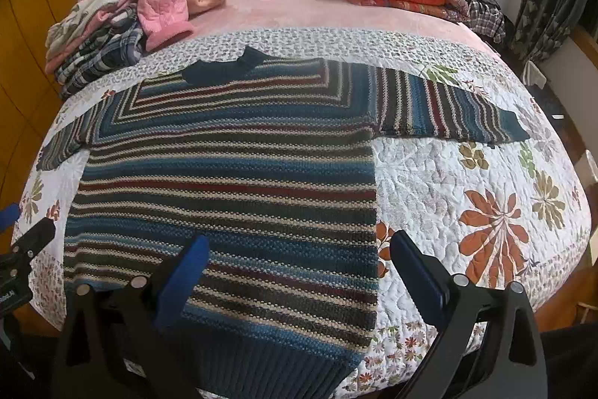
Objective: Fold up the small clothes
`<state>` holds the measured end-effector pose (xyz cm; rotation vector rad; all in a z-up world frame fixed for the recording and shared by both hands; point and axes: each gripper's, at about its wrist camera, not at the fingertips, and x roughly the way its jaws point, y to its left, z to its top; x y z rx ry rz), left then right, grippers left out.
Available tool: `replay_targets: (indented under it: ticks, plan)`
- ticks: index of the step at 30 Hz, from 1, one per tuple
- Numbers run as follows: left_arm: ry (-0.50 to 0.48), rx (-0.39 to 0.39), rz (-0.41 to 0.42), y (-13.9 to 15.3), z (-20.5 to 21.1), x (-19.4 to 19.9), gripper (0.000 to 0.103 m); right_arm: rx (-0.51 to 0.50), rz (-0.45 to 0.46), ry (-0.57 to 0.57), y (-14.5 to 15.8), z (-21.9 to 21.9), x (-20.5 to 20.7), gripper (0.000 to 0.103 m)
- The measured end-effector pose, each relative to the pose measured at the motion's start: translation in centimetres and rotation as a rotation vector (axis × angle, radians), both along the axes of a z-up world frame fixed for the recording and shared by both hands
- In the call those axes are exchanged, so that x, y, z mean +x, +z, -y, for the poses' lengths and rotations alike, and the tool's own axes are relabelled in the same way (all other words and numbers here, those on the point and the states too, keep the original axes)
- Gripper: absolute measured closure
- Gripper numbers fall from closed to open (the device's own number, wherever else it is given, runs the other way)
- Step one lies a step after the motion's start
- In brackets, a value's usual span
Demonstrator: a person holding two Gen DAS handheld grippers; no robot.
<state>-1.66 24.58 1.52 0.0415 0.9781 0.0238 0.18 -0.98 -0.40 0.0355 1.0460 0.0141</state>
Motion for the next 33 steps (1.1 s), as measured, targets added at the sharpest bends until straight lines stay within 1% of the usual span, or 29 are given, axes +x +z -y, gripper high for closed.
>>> replay_targets:
  ticks: [10,33]
  plan:
    - [0.0,-0.007,0.001,0.03,-0.07,-0.08,0.003,0.001,-0.001,0.0,0.06,-0.02,0.02,0.005]
    - [-0.005,0.009,0.013,0.37,0.29,-0.19,0.003,0.001,0.005,0.0,0.39,-0.47,0.17,0.004]
